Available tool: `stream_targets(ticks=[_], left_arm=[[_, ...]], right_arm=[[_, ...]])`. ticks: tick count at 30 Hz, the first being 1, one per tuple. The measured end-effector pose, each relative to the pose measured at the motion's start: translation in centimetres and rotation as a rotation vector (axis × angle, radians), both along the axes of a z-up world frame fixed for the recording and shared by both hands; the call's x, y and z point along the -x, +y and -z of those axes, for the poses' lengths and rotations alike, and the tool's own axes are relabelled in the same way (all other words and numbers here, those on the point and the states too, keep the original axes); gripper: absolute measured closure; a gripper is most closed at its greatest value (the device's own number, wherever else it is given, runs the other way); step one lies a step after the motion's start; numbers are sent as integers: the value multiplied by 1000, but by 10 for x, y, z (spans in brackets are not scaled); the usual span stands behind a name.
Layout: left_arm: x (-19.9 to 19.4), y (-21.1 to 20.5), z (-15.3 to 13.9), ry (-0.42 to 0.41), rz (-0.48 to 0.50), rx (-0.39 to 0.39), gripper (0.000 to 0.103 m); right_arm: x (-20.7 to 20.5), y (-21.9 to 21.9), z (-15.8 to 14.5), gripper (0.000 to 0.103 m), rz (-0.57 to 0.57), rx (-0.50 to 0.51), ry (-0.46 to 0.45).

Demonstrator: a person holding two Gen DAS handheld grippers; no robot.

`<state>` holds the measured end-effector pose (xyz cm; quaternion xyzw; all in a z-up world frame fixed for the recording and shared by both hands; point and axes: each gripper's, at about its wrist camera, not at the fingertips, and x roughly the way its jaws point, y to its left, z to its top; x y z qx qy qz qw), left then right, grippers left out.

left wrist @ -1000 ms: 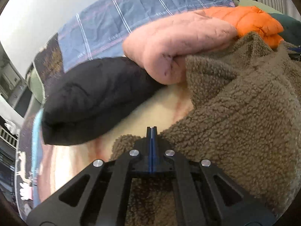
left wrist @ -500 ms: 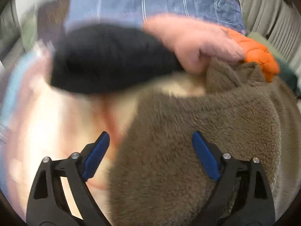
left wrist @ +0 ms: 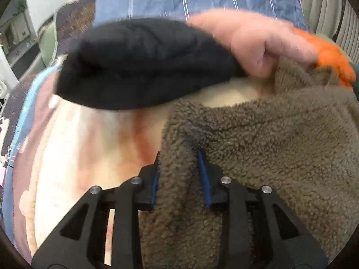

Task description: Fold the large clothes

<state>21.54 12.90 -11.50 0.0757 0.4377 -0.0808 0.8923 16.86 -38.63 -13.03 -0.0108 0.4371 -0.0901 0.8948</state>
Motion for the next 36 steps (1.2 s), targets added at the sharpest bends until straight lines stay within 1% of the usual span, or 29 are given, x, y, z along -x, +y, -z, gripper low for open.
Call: stream_targets(ticks=[1,2,4,6,7,8,10,11,12,13,14,15,16,17,18,19,20,22,23,25,29,31,32,33,34,36], left_arm=[[3,2,-8,-21,-9,-4,58],[8,5,-17,-44,-11,-11,53],[15,8,-33,-79,-11,-11,54],[29,9,-60,-145,-6,32,55],[35,6,-69,-166,1,56,55],[42,-2,-82,-193,16,106,55],[41,-25,-95,-203,61,177,52],[44,-50,-100,-190,123,193,49],[44,-72,-100,-186,164,178,44],[44,-84,-97,-184,181,160,42],[43,-103,-92,-175,200,124,37],[39,-118,-79,-145,208,86,34],[28,-128,-62,-91,211,50,33],[22,-137,-41,-17,203,1,33],[11,-142,-12,86,184,-36,29],[8,-143,2,131,176,-21,28],[7,-141,3,130,164,5,28],[11,-143,-4,101,167,-10,28],[12,-145,-2,96,169,-27,27],[15,-148,-3,87,166,-35,27],[18,-144,-6,83,161,-14,27],[35,-130,-20,65,146,41,28],[47,-113,-33,43,136,91,30],[59,-107,-46,18,140,135,30],[78,-100,-62,-24,170,182,30],[103,-97,-77,-79,215,199,29]], right_arm=[[2,-2,-9,49,13,16,-13],[4,-3,-15,43,22,32,-22],[14,-6,-37,44,44,53,-60],[25,-3,-58,44,73,53,-115],[29,1,-67,44,73,36,-146],[35,10,-81,43,52,-3,-190],[40,29,-95,43,2,-39,-226],[35,50,-98,43,-43,-41,-235],[34,65,-98,43,-75,-34,-239],[29,79,-98,42,-108,-30,-237],[20,97,-92,40,-146,-27,-221],[14,107,-83,39,-154,-20,-196],[7,115,-74,37,-152,-7,-161],[-6,121,-50,37,-140,22,-77],[-17,122,-25,37,-120,35,10],[-26,117,1,33,-107,11,93],[-32,112,13,33,-102,-19,109],[-32,113,1,32,-103,-17,87],[-32,115,1,31,-106,-2,86],[-33,117,2,31,-107,5,85],[-29,113,-4,31,-110,-31,70],[-14,107,-18,32,-103,-67,41],[4,102,-36,32,-81,-106,-2],[19,99,-45,32,-75,-137,-27],[41,100,-61,32,-95,-196,-70],[75,115,-78,32,-160,-231,-140]])
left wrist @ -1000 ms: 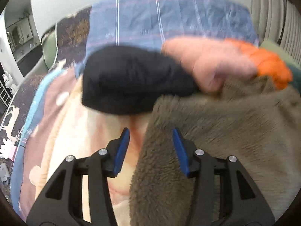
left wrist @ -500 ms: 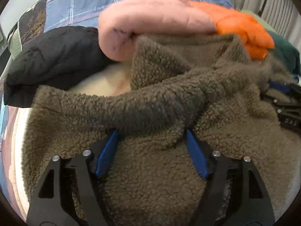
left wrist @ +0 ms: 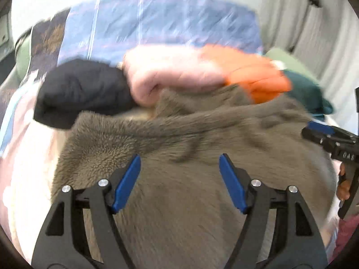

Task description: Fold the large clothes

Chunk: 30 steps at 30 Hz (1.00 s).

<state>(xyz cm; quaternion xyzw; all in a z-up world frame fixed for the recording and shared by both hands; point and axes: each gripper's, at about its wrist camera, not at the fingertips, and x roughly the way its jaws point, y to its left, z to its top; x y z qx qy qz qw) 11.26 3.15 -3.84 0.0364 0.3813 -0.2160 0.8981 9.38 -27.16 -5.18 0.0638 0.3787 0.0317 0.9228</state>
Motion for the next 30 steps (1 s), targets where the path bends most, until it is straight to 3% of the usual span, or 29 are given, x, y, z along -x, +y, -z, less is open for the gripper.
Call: stream_targets(ticks=[2,4,5,7,11,15,19,22,28,30], left_arm=[[21,-8,1,6,56,-2,27],[27,-22,25,92,92,-37,25],[30,-31,48,105,87,-106,22],[40,-39,64,-12,100,-180,20],[45,-29,56,-4,72,-137,21],[68,-14,49,-68,76,-137,21],[90,15,34,-74,54,-36,20],[99,64,25,-45,-53,70,20],[118,170,45,65,-339,186,14],[122,191,62,149,-369,296,14]], right_arm=[[20,16,-1,32,-37,28,-37],[25,26,28,36,-36,40,43],[20,28,56,36,-28,40,120],[26,40,75,36,-42,171,29],[35,36,58,39,-15,120,8],[61,15,39,41,-5,23,-36],[101,-22,24,40,120,5,-95],[122,-62,27,34,235,-53,-79],[168,-130,55,25,442,-280,0],[176,-139,68,25,454,-400,25]])
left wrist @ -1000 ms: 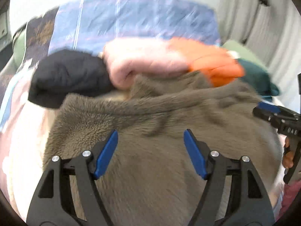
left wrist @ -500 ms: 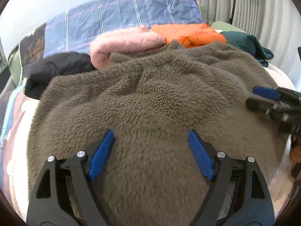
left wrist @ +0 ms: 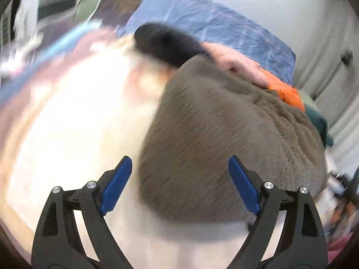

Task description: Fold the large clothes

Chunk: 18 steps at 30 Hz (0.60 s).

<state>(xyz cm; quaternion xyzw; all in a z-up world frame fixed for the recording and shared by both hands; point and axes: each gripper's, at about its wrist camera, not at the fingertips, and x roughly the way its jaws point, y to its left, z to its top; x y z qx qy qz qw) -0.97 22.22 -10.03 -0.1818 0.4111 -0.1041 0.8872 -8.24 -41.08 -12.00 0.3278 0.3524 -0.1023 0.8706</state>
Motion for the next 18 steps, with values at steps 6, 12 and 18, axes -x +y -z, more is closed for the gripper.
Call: stream_targets(ticks=[6,12,18], left_arm=[[6,12,36,92,53,307,10],[-25,1,46,67,20,379,9],[-27,5,25,-15,-26,328,77]], right_arm=[[-2,9,31,13,-46,-299,-19],[-19,8,33,5,15,-404,-108],[-17,1,18,80,17,-353,-174]])
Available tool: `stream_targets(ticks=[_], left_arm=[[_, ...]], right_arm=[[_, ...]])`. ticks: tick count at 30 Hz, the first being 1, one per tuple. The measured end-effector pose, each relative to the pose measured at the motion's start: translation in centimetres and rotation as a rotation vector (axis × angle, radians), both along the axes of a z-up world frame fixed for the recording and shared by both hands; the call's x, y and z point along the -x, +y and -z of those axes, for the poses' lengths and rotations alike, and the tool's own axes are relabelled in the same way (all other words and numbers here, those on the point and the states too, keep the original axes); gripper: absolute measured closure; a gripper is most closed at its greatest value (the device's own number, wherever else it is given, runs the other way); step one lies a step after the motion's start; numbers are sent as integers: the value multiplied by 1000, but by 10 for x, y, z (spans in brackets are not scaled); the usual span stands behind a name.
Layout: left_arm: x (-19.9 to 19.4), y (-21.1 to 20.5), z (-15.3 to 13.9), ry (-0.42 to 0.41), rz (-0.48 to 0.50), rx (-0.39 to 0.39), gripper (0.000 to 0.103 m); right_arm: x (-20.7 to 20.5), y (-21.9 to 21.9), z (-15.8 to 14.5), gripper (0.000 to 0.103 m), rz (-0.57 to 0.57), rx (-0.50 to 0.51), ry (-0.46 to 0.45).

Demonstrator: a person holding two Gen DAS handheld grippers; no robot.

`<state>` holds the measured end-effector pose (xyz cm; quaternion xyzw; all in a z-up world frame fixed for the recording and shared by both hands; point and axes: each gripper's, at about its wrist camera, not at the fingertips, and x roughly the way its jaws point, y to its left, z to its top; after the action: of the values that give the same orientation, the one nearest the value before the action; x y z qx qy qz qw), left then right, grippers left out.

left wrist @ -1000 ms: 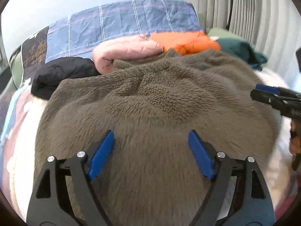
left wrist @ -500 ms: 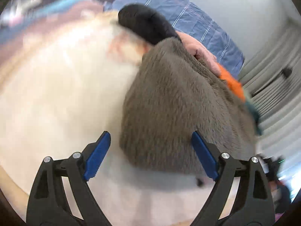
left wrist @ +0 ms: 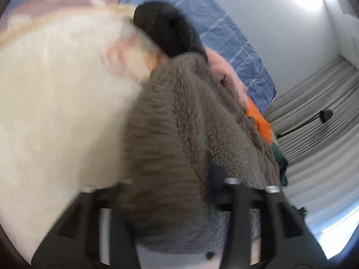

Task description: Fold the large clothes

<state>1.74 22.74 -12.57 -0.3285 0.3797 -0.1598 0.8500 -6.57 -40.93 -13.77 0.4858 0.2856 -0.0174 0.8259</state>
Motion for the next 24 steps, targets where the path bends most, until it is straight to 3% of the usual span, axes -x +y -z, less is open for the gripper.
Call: stream_targets(ticks=[2,5,7,11,13,15,16,18,21,24], left_arm=[[12,2,-25,-73,4,-33,87],[31,-2,-63,-185,36,-106,89],[40,-8,-77,-216,52,-160,89],[60,-6,-80,-176,98,-171,89],[63,-4,-67,-118,122,-210,86],[65,2,-46,-30,91,-264,79],[65,8,-39,-1,64,-277,75],[68,26,-43,2,-63,-315,66],[76,44,-73,-82,-186,-362,63],[75,26,-104,-205,-156,-398,58]], right_arm=[[8,4,-22,81,-2,72,-27],[20,11,-48,83,-19,131,-52],[26,16,-60,83,-20,180,-59],[49,15,-59,83,-18,237,4],[48,12,-44,74,-51,244,96],[55,5,-27,60,-23,279,210],[60,2,-25,48,4,298,233],[73,-3,-35,43,80,348,237],[75,7,-64,43,150,498,201],[53,40,-83,43,88,646,108]])
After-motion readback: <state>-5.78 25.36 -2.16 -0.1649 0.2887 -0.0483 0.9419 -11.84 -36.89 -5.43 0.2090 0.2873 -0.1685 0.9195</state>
